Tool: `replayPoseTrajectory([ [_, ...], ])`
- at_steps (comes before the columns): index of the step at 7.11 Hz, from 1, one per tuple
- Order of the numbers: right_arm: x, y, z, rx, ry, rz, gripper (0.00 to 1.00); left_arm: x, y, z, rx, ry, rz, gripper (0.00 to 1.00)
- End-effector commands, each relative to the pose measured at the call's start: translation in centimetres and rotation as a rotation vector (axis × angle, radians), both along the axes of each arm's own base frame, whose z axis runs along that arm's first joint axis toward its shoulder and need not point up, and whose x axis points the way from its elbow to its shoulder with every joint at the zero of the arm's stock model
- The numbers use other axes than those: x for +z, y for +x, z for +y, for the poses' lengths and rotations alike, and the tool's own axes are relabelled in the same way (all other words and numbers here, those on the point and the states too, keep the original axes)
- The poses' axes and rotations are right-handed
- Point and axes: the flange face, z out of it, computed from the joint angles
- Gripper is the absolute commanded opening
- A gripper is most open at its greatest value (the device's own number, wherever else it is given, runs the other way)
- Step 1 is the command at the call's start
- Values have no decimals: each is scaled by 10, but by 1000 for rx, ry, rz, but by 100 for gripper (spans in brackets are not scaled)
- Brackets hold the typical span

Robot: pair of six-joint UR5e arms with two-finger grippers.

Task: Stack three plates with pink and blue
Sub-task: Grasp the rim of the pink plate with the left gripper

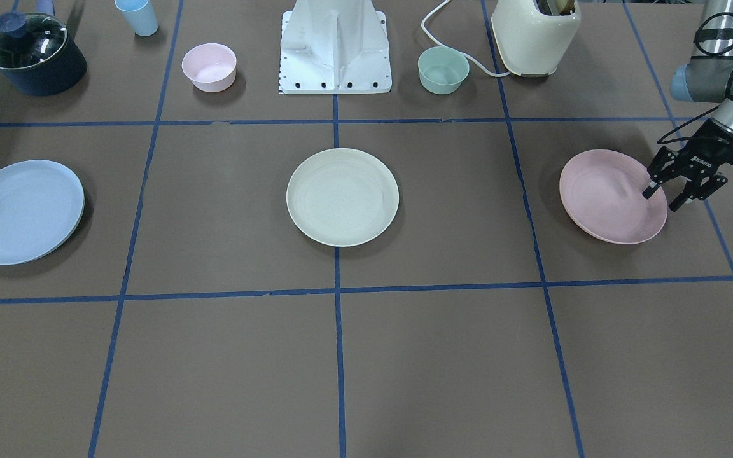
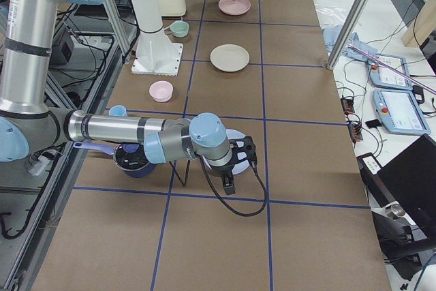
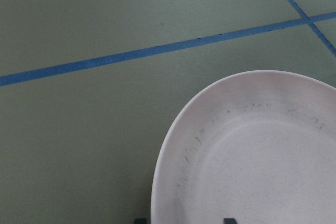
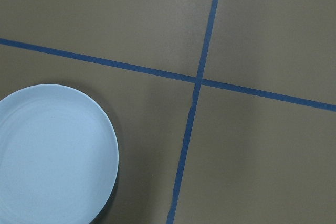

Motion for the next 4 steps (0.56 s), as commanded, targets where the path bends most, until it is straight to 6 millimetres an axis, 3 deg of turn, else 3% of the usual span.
replayPoseTrajectory([
  [1,0,0,3,0,-1,0,100,-3,-2,4,2,8,16,0],
  [2,0,0,2,0,0,0,100,-9,-2,2,5,16,23,0],
  [4,0,0,2,-1,1,-1,100,-57,11,-8,34,5,77,0],
])
